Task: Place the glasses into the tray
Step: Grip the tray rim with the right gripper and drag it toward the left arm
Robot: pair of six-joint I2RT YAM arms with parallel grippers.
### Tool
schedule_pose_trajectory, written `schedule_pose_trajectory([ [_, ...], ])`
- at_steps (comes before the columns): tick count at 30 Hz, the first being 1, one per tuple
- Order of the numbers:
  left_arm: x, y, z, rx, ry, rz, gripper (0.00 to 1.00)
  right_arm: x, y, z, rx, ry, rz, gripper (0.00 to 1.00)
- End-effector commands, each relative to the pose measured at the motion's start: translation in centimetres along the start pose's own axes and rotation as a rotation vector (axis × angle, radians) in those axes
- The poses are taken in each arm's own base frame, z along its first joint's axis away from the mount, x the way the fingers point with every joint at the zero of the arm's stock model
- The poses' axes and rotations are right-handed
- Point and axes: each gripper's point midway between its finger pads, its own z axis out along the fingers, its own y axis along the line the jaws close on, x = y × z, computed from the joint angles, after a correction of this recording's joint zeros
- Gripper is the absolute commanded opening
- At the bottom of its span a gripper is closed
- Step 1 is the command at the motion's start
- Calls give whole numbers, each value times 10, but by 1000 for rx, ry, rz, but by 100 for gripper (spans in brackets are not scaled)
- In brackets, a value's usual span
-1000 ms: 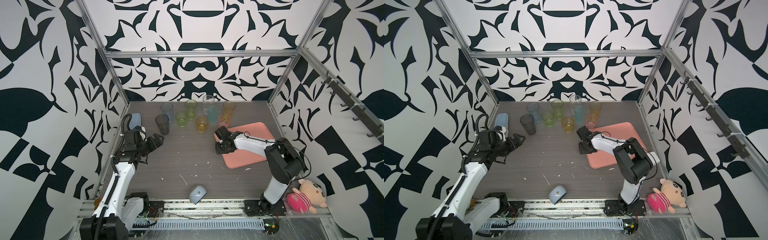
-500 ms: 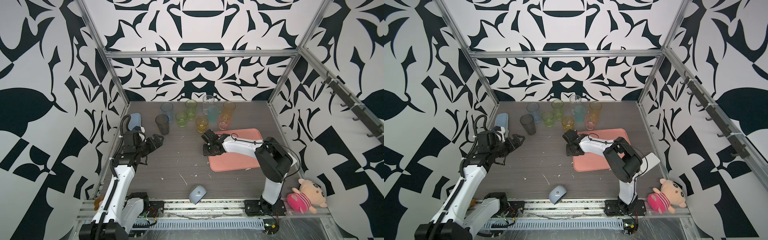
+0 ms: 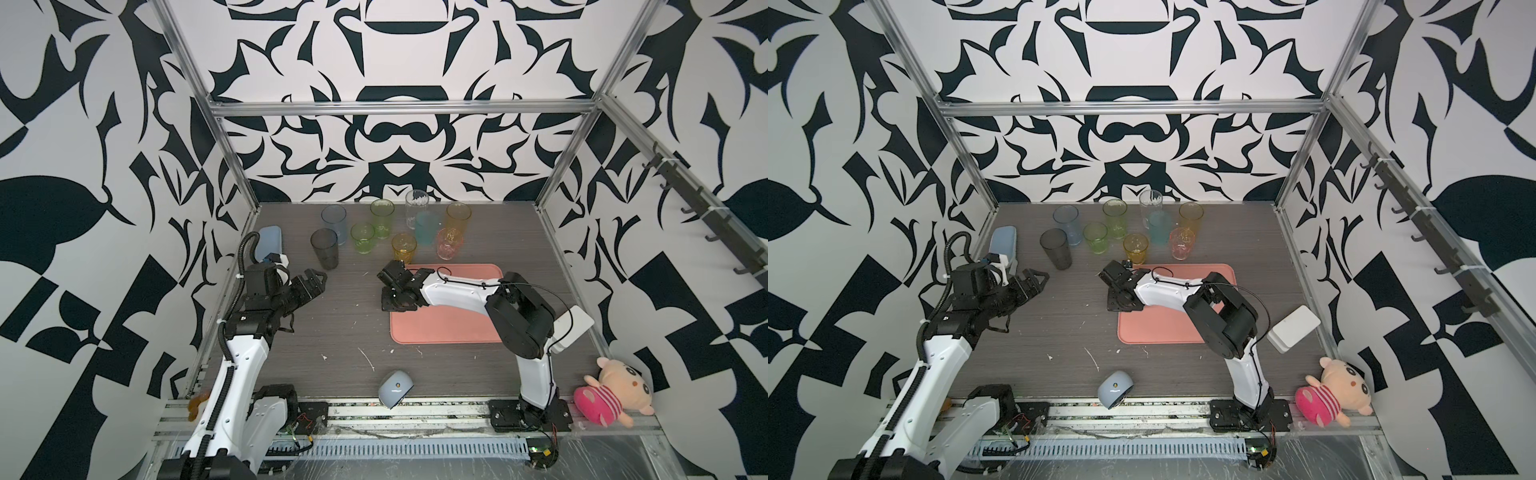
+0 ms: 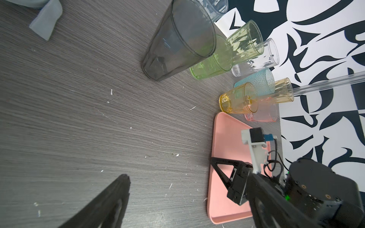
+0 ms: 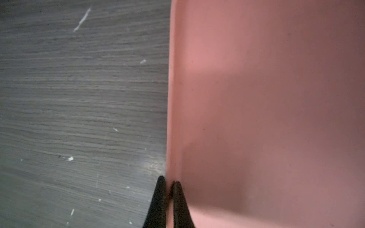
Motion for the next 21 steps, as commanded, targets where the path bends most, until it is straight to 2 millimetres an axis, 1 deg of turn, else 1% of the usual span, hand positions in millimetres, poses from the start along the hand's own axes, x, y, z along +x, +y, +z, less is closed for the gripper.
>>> schedule_pose_trajectory([
  [1, 10, 8, -3, -26, 11, -15, 96, -5, 37, -4, -93, -12, 23, 0],
  [5, 8, 8, -10, -31, -17, -7, 96, -4, 55, 0, -123, -22, 30, 0],
  [7, 7, 9, -13, -42, -30, -8, 96, -6, 61, 2, -135, -35, 52, 0],
  [14, 4, 12, -20, -63, -74, -6, 97, -7, 97, 6, -207, -67, 37, 0],
  [21, 2, 14, -25, -78, -99, -5, 97, -7, 121, 11, -240, -87, 39, 0],
])
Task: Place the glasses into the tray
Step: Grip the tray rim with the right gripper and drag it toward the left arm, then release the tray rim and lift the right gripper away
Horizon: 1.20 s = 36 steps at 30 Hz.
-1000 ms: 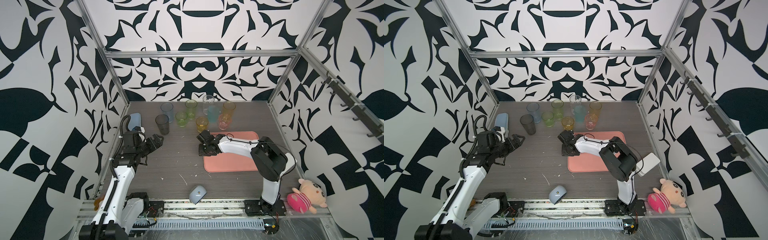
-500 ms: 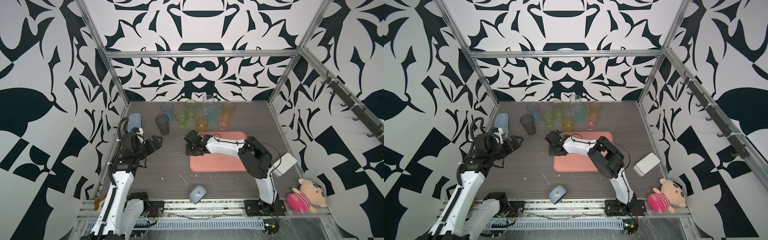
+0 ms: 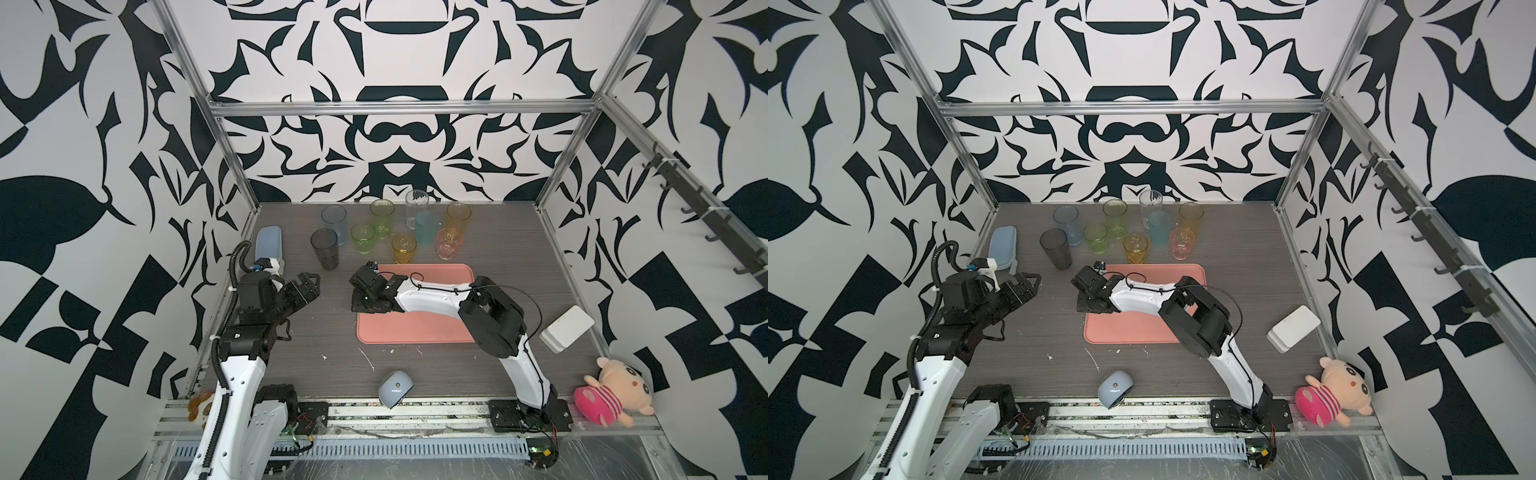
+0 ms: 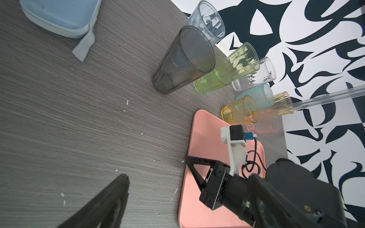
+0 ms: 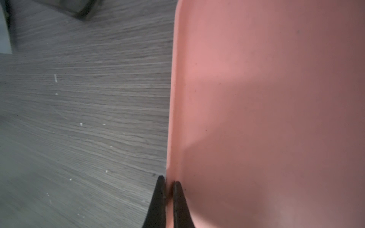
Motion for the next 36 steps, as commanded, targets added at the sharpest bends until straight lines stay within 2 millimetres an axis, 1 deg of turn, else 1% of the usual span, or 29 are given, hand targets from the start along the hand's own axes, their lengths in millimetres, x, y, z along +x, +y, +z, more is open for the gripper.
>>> schedule_pose_trajectory([
  [1, 9, 10, -1, -41, 18, -17, 97, -11, 33, -8, -83, -46, 16, 0],
  [6, 9, 12, -2, -47, 15, -18, 97, -17, 42, -7, -92, -79, 24, 0],
  [10, 9, 14, -1, -58, 14, -23, 97, -20, 62, -4, -159, -79, 16, 3],
  [15, 7, 13, -3, -60, 8, -21, 97, -21, 75, 4, -194, -70, 7, 4],
  [17, 8, 16, -2, -72, 5, -18, 98, -23, 80, 5, -205, -69, 4, 4],
  [21, 7, 20, -2, -94, 2, -17, 98, -25, 86, 2, -220, -71, -8, 13],
  [26, 6, 19, -2, -90, 2, -18, 98, -28, 92, -13, -227, -74, -52, 25],
  [30, 4, 15, -3, -81, 1, -24, 98, -29, 99, -32, -246, -61, -99, 31],
  [32, 2, 14, -3, -77, -2, -28, 98, -30, 101, -44, -254, -61, -123, 32],
  [36, -1, 9, -2, -66, 6, -30, 98, -38, 102, -78, -255, -94, -182, 33],
])
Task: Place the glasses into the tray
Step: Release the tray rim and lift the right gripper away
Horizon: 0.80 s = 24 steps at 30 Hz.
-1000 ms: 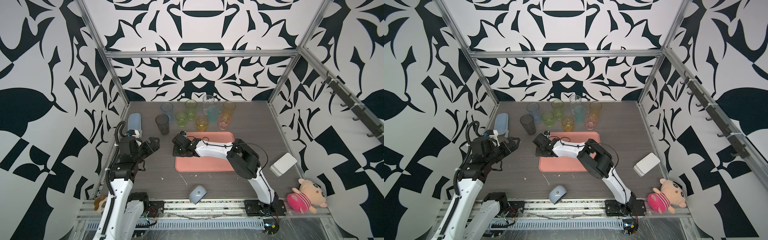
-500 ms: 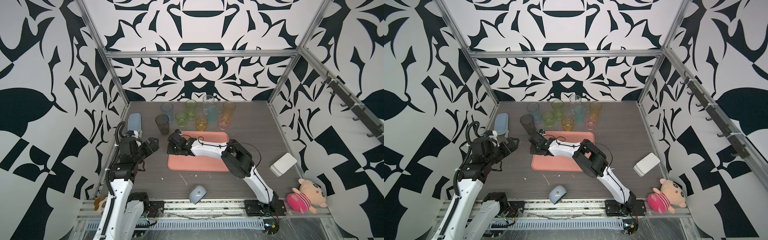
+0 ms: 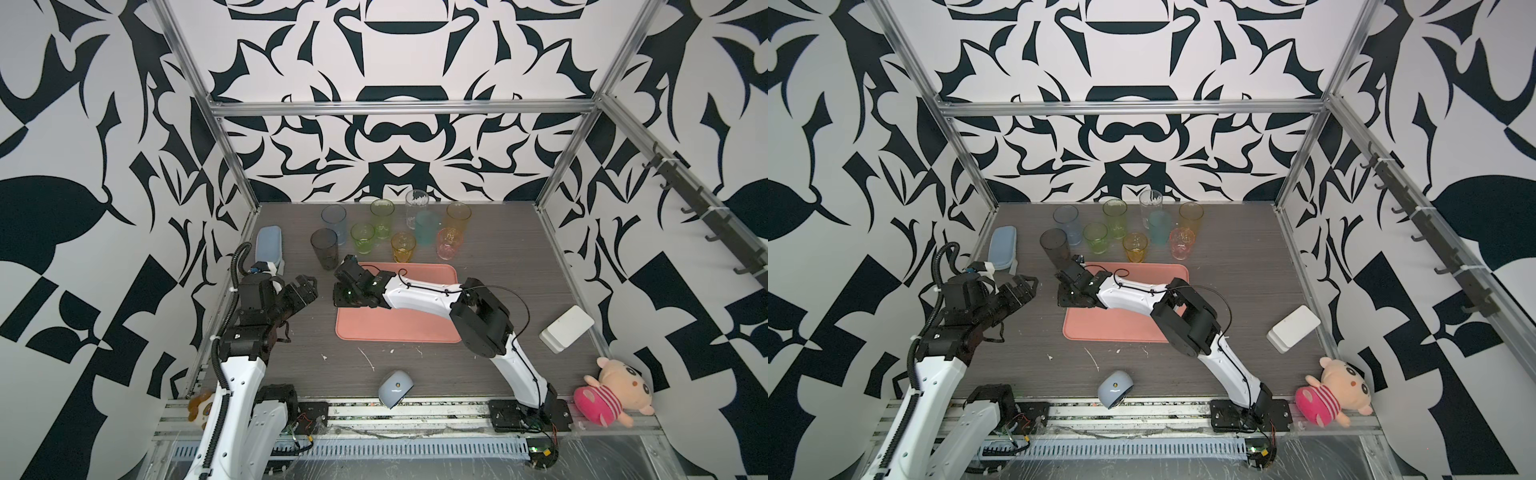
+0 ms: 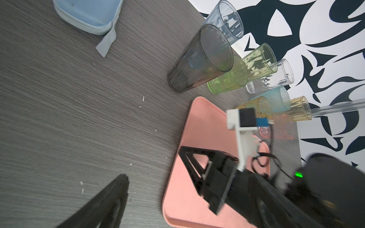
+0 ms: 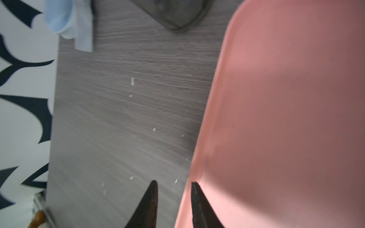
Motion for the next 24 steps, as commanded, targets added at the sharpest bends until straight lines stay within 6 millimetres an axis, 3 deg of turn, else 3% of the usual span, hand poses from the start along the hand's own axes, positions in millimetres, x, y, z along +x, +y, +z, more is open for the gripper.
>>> schedule_pose_trajectory([
  [1, -5, -7, -2, 13, 6, -12, 98, -29, 39, -67, -81, -88, -93, 34],
  [13, -1, -13, 20, 25, 114, -28, 95, -65, 18, -169, -104, -238, -183, 35],
  [18, 15, -6, 34, 11, 185, -46, 94, -83, -23, -198, -89, -323, -174, 35],
  [24, 14, 6, 42, -48, 187, -30, 94, -92, -83, -226, -33, -427, -185, 38],
])
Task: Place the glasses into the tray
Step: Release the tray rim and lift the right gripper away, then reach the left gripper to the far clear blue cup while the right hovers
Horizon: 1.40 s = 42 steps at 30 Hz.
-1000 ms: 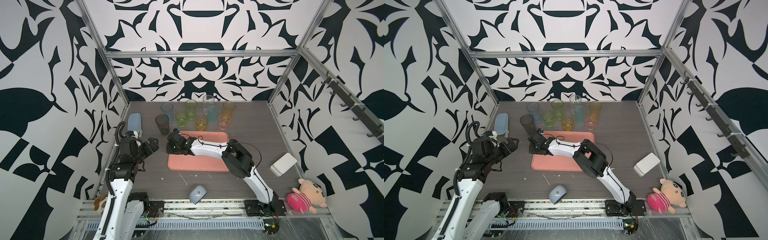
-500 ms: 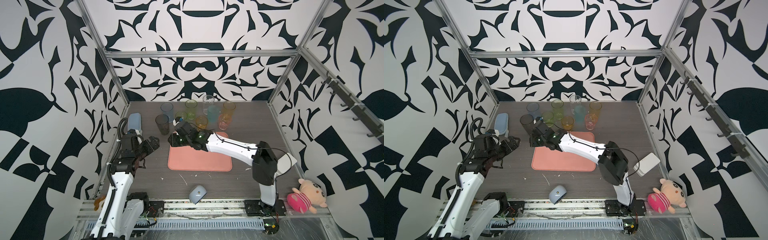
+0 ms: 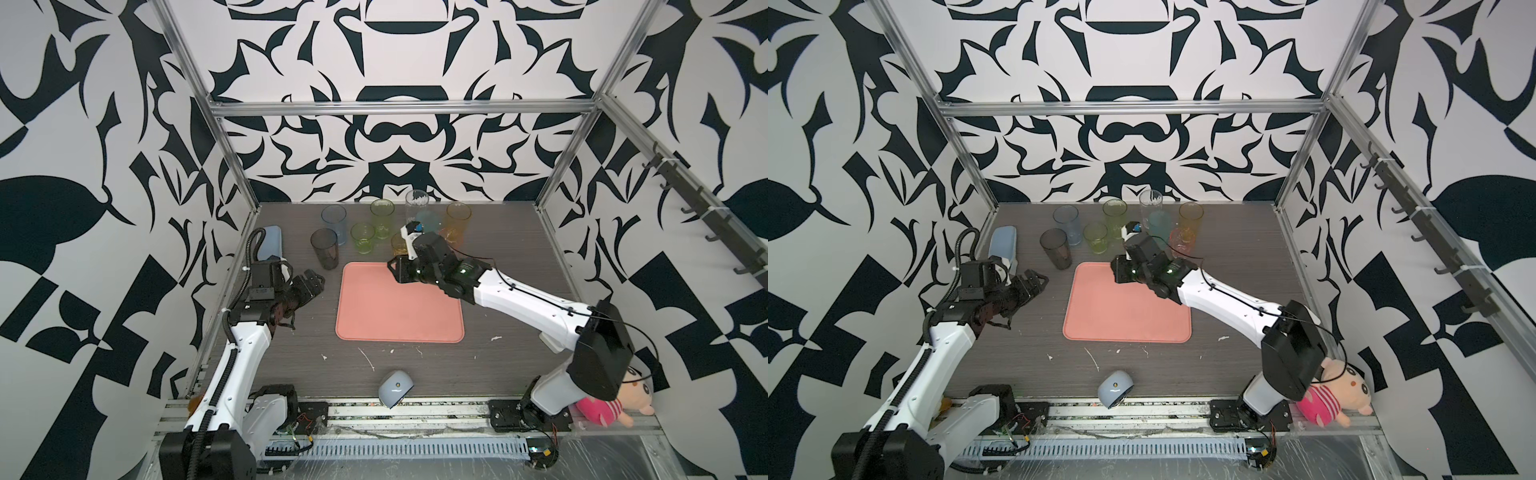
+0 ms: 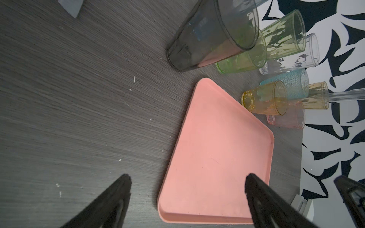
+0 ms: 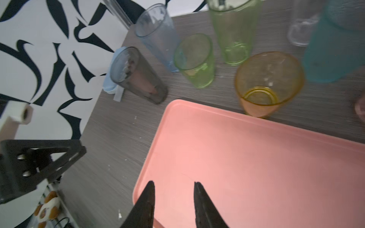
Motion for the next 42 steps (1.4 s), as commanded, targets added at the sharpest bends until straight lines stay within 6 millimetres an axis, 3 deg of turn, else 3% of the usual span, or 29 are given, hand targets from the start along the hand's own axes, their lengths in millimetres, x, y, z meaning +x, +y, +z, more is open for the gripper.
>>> schedule_pose_trajectory([
  [1, -4, 3, 2, -26, -10, 11, 94, -28, -10, -24, -23, -139, -54, 38],
  [9, -39, -7, 2, -73, -67, 18, 94, -22, -64, -39, 93, -252, -116, 46],
  [18, -105, -35, -3, -119, -155, 61, 95, -10, -87, -49, 163, -289, -180, 49],
  [25, -155, -64, 10, -108, -176, 85, 95, -10, -103, -59, 187, -339, -161, 51],
  [33, -197, -85, 32, -104, -189, 89, 95, -6, -118, -52, 240, -344, -156, 51],
  [42, -221, -84, 79, -127, -147, 71, 91, -1, -125, -39, 265, -316, -157, 51],
])
